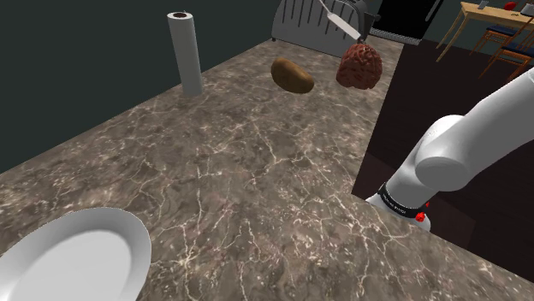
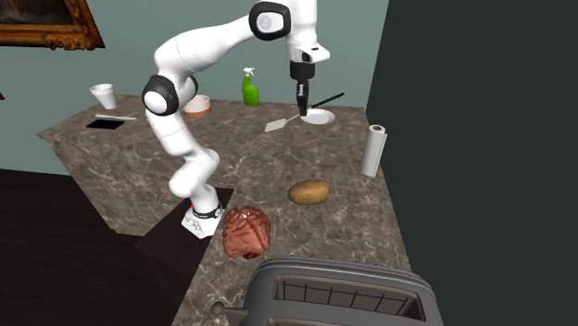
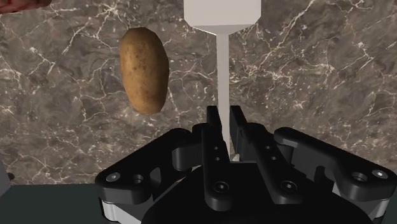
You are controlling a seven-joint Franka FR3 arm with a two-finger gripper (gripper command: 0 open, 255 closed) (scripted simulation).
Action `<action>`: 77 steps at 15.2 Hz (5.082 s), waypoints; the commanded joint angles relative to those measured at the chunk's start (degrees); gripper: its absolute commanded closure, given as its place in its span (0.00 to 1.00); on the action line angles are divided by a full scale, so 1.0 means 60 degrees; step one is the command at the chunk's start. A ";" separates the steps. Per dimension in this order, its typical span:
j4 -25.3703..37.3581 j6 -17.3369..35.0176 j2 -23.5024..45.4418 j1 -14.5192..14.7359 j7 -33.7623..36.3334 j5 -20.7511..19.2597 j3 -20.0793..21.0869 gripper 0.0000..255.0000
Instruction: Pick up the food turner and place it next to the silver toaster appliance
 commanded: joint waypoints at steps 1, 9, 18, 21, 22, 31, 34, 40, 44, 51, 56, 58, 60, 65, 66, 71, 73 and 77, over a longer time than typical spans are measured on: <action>0.0065 -0.0010 0.0076 -0.0162 -0.0530 -0.0081 -0.0344 1.00; 0.0891 -0.0034 0.0928 -0.0804 -0.2410 -0.0337 -0.1546 1.00; 0.3081 -0.0390 0.2805 -0.1670 -0.4442 -0.0269 -0.2747 1.00; 0.4306 -0.0704 0.3742 -0.2058 -0.5097 -0.0095 -0.3096 1.00; 0.5219 -0.0978 0.4400 -0.2323 -0.5459 0.0057 -0.3282 1.00; 0.2208 0.0816 0.3170 -0.2184 -0.5412 -0.0169 -0.3194 1.00; 0.1450 0.1311 0.2904 -0.2162 -0.5402 -0.0210 -0.3178 1.00; 0.0128 0.2227 0.2494 -0.2137 -0.5389 -0.0269 -0.3152 1.00; -0.0646 0.2801 0.2291 -0.2128 -0.5385 -0.0296 -0.3140 1.00; -0.1848 0.3760 0.2046 -0.2122 -0.5387 -0.0326 -0.3126 1.00; -0.2609 0.4421 0.1945 -0.2122 -0.5395 -0.0336 -0.3122 1.00; -0.2894 0.4682 0.1921 -0.2122 -0.5400 -0.0338 -0.3121 1.00; -0.3168 0.4941 0.1906 -0.2123 -0.5405 -0.0339 -0.3121 1.00; -0.3811 0.5583 0.1905 -0.2124 -0.5423 -0.0335 -0.3122 1.00; -0.3932 0.5710 0.1912 -0.2125 -0.5427 -0.0333 -0.3122 1.00; -0.4506 0.6345 0.1973 -0.2126 -0.5451 -0.0320 -0.3126 1.00; -0.4720 0.6598 0.2013 -0.2127 -0.5462 -0.0312 -0.3128 1.00; -0.5013 0.6958 0.2081 -0.2131 -0.5480 -0.0298 -0.3128 1.00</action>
